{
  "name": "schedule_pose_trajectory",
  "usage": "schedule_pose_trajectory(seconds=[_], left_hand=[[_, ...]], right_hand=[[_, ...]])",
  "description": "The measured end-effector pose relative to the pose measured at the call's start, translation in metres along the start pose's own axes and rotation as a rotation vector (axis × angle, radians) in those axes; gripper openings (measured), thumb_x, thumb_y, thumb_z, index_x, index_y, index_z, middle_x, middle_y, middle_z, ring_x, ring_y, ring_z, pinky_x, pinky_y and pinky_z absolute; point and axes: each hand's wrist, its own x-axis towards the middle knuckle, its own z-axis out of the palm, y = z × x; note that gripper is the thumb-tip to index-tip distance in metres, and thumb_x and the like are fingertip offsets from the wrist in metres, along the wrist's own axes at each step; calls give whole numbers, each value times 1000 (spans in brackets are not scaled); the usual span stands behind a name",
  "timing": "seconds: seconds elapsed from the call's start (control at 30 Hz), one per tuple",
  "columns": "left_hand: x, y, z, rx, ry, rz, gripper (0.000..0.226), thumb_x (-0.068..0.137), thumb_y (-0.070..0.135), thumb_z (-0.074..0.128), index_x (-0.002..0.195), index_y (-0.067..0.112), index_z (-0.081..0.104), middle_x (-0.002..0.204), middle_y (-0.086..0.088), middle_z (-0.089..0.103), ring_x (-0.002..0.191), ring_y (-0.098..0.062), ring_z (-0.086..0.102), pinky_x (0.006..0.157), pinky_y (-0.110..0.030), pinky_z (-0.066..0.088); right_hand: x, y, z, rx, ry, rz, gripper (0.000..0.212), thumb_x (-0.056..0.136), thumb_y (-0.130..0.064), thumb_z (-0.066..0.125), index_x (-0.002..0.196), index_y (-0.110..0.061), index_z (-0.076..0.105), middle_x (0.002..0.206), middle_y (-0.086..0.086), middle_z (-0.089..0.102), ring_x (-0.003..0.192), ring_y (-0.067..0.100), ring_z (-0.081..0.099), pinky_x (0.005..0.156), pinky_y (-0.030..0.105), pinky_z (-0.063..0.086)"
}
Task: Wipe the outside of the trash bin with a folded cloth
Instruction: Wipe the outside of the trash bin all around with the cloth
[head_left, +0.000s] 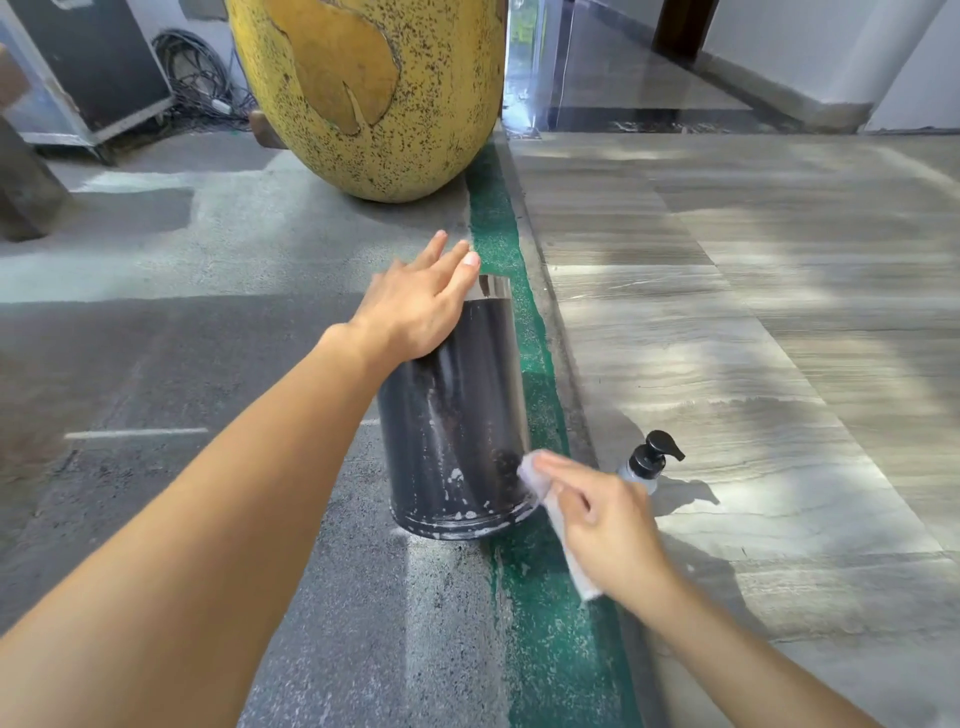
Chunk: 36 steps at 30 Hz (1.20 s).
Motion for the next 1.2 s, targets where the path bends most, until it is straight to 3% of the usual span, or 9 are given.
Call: schedule_pose_trajectory(seconds=[0.13,0.37,0.5,0.67,0.87,1.03,1.07,1.13,1.2], left_hand=[[-7,-2,2,-241,-34,95,63,101,63,13,157,37,26,165,17,13,153,-11,12,125,-39,5],[-14,12,25,-127,-13,253,56,101,58,10,153,48,26,164,23,14,151,-7,12,120,-48,8],[-8,12,26,-147,19,244,53,103,56,11,152,48,30,163,23,19,150,-8,15,120,-47,8],[3,-2,20,-153,50,175,53,102,59,12,152,51,28,162,22,23,151,-15,18,116,-54,10],[14,-17,9,-138,15,135,61,94,70,10,152,52,22,162,19,26,151,-14,20,119,-60,13],[16,-3,19,-126,-3,146,61,91,74,8,149,59,20,163,19,23,152,-21,18,119,-59,10],[14,1,22,-148,-9,161,64,90,75,7,150,57,23,163,20,24,152,-20,18,119,-59,10],[11,8,26,-207,-15,186,68,91,74,6,150,52,29,162,21,26,151,-13,18,121,-56,10],[8,16,29,-249,-15,188,65,96,67,10,152,43,34,161,21,27,151,-8,17,122,-52,7]], right_hand=[[59,-32,-23,23,227,-25,40,91,1,55,115,-25,73,120,-17,67,107,-19,51,101,1,33],[120,-56,-43,-131,300,-204,39,88,4,53,119,-15,71,125,-1,67,121,6,56,98,-5,24],[114,-50,-42,-184,267,-283,43,85,10,53,120,-9,70,126,2,66,119,-3,51,102,-2,23],[72,-23,-29,-236,61,-384,38,84,18,52,101,-11,70,112,-1,69,113,2,58,100,4,34],[17,20,-12,-305,-100,-362,43,80,23,58,109,-8,66,114,4,67,113,17,60,108,10,28],[-11,36,-18,-313,-215,-339,44,80,21,52,102,-14,66,111,-11,65,114,12,60,101,34,47],[-13,36,-21,-290,-211,-310,41,81,21,50,98,-12,66,107,-11,66,108,10,61,87,34,48],[-7,30,-28,-212,-131,-196,42,81,21,49,102,-7,72,113,-11,70,110,2,60,99,27,47],[10,15,-39,-167,25,-92,45,85,16,53,116,-11,72,123,-20,61,117,-12,51,104,4,32]])
